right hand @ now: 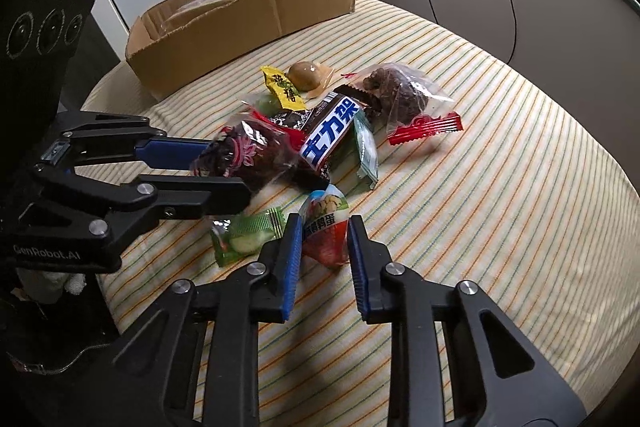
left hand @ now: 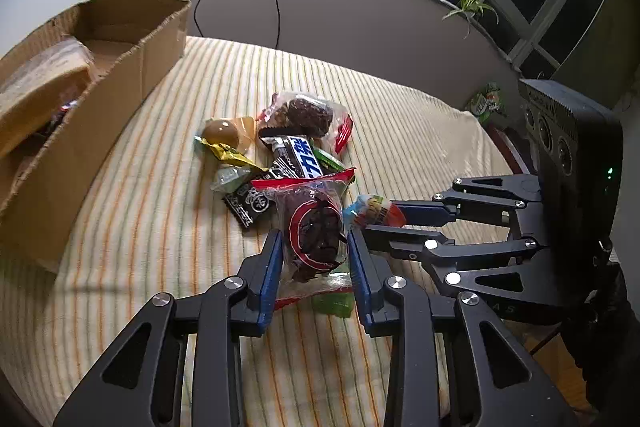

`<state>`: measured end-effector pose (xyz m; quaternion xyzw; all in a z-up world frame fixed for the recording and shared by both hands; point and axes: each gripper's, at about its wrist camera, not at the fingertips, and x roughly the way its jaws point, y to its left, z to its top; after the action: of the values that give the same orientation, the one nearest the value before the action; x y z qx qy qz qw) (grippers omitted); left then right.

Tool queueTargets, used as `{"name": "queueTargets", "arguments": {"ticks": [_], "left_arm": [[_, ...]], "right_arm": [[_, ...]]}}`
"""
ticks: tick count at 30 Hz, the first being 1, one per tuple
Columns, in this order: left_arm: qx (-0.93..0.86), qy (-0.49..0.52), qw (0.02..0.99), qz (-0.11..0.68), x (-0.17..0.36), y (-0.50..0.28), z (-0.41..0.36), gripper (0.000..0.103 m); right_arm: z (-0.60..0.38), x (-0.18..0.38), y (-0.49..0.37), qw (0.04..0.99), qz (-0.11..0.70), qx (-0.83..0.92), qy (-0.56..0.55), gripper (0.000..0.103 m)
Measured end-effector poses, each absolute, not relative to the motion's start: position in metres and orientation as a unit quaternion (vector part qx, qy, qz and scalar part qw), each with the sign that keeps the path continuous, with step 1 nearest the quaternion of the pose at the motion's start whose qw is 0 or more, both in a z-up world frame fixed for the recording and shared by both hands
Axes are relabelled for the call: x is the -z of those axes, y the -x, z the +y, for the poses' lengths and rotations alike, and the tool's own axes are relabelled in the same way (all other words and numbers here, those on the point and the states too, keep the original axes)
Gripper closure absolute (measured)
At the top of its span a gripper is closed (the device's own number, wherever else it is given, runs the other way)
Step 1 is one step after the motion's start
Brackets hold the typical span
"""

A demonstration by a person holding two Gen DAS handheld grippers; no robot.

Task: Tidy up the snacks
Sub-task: 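Grasp the red candy bag with the left tool while the right tool grasps the egg candy, then carry both candies over the box and open both tools to drop them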

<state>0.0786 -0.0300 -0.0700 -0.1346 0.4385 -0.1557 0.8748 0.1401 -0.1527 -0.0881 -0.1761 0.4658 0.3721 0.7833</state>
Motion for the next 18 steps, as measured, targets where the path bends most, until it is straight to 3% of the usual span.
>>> {"name": "queueTargets", "arguments": {"ticks": [18], "left_arm": [[0.114, 0.142, 0.906, 0.382, 0.033, -0.06, 0.021, 0.073]], "right_arm": [[-0.156, 0.033, -0.126, 0.814, 0.418, -0.371, 0.161, 0.08]]}}
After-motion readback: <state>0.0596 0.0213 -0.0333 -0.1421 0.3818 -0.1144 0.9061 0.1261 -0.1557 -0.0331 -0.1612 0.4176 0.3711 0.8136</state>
